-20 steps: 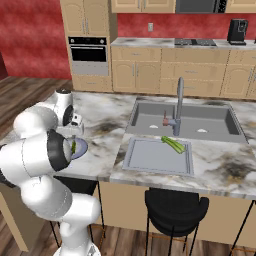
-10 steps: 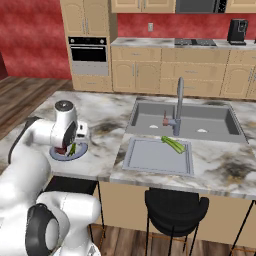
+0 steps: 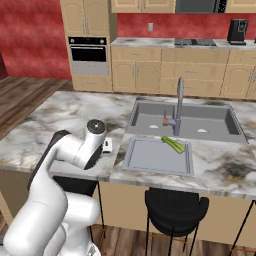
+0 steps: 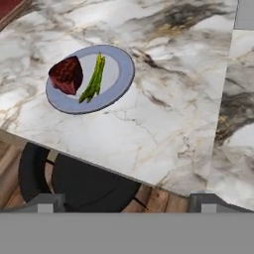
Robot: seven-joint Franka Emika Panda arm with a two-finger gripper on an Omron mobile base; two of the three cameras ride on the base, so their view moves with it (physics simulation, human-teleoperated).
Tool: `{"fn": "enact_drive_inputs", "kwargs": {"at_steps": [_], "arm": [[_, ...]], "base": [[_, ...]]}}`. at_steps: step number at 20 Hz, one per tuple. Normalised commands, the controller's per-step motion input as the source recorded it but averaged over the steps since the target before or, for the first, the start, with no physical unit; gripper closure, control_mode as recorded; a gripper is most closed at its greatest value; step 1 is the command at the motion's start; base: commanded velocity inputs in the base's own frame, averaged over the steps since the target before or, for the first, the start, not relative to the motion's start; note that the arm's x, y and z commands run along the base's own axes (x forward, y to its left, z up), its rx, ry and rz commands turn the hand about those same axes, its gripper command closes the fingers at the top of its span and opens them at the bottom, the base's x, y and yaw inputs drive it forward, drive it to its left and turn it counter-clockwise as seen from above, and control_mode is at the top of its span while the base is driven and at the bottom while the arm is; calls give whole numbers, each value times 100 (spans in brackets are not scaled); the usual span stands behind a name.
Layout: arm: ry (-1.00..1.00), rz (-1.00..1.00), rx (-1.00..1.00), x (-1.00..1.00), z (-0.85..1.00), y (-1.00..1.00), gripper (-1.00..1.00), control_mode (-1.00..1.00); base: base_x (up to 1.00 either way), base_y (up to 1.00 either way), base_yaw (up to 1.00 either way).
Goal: Create a steak meal by picking up the steak and asparagus from the tray and placing them on the plate. Leave the celery on the tray.
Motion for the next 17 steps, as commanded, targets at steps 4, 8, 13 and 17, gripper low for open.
{"fn": "enact_drive_inputs", "kwargs": {"at_steps": [4, 8, 13, 17], "arm": [[0, 5, 8, -11, 0, -86, -100, -100], [0, 0, 3, 0, 0, -52, -100, -100], [0, 2, 2, -8, 0, -47, -100, -100], [0, 7, 7, -20, 0, -68, -100, -100]], "base": [[0, 0, 0], [0, 0, 0], [0, 0, 0], [0, 0, 0]]}}
